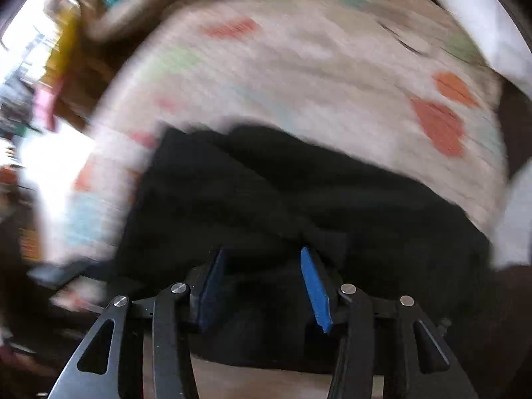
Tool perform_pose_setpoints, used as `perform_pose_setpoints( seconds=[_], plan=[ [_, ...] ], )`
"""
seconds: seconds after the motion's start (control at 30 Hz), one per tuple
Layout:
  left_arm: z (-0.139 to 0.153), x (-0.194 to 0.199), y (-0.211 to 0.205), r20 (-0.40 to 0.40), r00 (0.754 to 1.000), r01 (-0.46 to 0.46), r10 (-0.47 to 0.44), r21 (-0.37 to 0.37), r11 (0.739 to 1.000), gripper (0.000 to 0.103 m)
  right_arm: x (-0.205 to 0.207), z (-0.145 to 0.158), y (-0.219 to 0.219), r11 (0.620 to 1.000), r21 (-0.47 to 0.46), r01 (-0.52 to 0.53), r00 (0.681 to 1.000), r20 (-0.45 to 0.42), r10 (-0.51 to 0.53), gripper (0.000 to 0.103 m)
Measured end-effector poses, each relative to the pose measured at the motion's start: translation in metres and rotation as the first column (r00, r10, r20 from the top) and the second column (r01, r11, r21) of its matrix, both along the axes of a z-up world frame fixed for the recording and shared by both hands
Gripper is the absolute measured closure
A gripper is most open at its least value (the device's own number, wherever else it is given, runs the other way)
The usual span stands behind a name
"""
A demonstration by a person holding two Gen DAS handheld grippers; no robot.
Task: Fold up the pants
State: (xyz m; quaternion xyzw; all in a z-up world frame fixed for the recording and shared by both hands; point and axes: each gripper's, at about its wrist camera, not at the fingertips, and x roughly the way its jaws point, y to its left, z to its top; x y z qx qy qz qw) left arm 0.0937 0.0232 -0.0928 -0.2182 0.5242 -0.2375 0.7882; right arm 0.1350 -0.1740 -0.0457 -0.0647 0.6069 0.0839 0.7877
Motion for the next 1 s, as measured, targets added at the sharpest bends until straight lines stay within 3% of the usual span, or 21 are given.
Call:
perform_pose_setpoints(
  seconds=[0.03, 0.07, 0.2, 0.37, 0.43, 0.57, 0.6, 0.67, 0.77, 0.93, 1.0],
  plan=[
    [-0.001, 0.002, 0.0, -0.002, 1.0, -0.004, 0.004, -0.01, 1.0, 0.047, -0.002, -0.002, -0.004, 0.999, -0.049, 0.011, 1.0, 0.006, -0.01, 0.05],
    [-0.001, 0.003, 0.0, -0.002, 1.0, -0.006, 0.006, -0.018, 1.0, 0.047, -0.007, -0.005, -0.011, 0.995, -0.094, 0.03, 1.0, 0.006, -0.03, 0.038],
    [-0.003, 0.011, -0.007, -0.008, 1.0, -0.025, 0.025, -0.052, 0.998, 0.046, -0.005, 0.015, -0.015, 0.991, -0.103, 0.085, 0.996, 0.031, -0.082, 0.036],
    [-0.003, 0.01, -0.019, 0.02, 1.0, -0.018, 0.018, -0.009, 1.0, 0.05, 0.026, 0.049, 0.056, 0.989, -0.01, -0.148, 0.983, 0.108, 0.148, 0.036],
    [-0.005, 0.01, -0.018, 0.013, 1.0, -0.021, 0.021, 0.013, 1.0, 0.068, 0.041, 0.049, 0.088, 0.968, 0.043, -0.246, 0.967, 0.081, 0.242, 0.035],
    [-0.009, 0.012, -0.01, -0.019, 0.999, -0.046, 0.046, -0.014, 0.999, 0.076, 0.071, 0.014, 0.135, 0.95, 0.035, -0.311, 0.946, -0.085, 0.313, 0.035],
    [-0.008, 0.011, -0.011, -0.015, 0.999, -0.046, 0.045, -0.006, 0.999, 0.078, 0.077, 0.001, 0.143, 0.949, 0.008, -0.314, 0.939, -0.142, 0.312, 0.036],
    [-0.005, 0.009, -0.013, -0.003, 0.999, -0.043, 0.043, 0.024, 0.999, 0.081, 0.079, -0.017, 0.151, 0.945, -0.067, -0.321, 0.933, -0.19, 0.304, 0.077],
    [-0.004, 0.01, -0.009, -0.018, 0.998, -0.058, 0.058, 0.01, 0.998, 0.084, 0.071, -0.017, 0.159, 0.94, -0.085, -0.332, 0.933, -0.176, 0.313, 0.086],
    [0.004, 0.013, 0.013, -0.033, 0.993, -0.113, 0.113, -0.03, 0.993, 0.087, 0.068, 0.006, 0.171, 0.95, -0.071, -0.305, 0.949, -0.104, 0.297, 0.089],
    [0.011, 0.016, 0.024, -0.012, 0.989, -0.147, 0.147, -0.01, 0.989, 0.087, 0.07, 0.017, 0.18, 0.95, -0.048, -0.309, 0.949, -0.078, 0.304, 0.089]
  ],
)
